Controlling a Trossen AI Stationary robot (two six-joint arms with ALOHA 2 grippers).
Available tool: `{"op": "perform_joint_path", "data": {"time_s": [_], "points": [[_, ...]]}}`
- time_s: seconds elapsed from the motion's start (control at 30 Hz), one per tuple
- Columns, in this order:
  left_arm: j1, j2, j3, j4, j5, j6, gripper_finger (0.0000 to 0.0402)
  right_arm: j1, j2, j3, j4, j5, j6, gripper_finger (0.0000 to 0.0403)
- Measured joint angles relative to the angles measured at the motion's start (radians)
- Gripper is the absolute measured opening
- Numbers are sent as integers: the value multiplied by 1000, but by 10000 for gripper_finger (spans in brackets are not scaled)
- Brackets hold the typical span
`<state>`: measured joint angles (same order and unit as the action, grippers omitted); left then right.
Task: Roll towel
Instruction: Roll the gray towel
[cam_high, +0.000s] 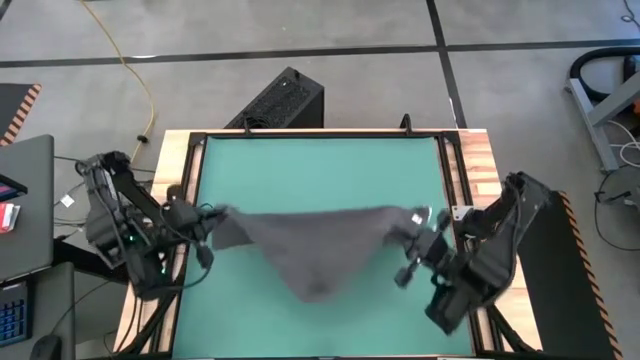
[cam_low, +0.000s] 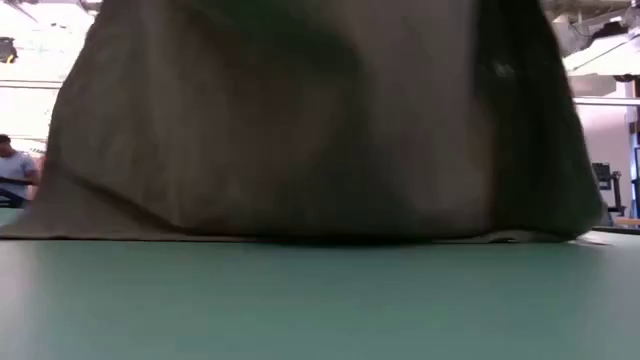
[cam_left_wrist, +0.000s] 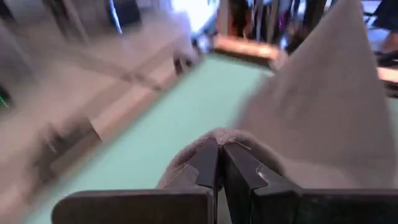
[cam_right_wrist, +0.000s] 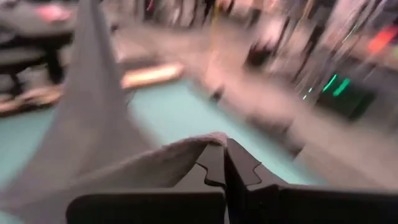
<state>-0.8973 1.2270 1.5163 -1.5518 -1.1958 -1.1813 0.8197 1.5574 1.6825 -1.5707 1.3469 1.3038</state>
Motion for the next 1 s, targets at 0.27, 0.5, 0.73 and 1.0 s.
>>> {"op": "perform_joint_path", "data": {"time_s": [0.27,0.5,0.73,1.0], "points": [[354,-159,19,-18,-217,378,0,-371,-151,58,-1,120,-380,9],[732,-334,92,-19,-376,604,0,-823,-270,58,51,165,-643,9],[778,-417,195,149,-246,866,0,-1019,-288,57,209,107,-950,10],[774,-404,-20,95,146,761,0,-813,-232,12,100,-29,-772,10]]}}
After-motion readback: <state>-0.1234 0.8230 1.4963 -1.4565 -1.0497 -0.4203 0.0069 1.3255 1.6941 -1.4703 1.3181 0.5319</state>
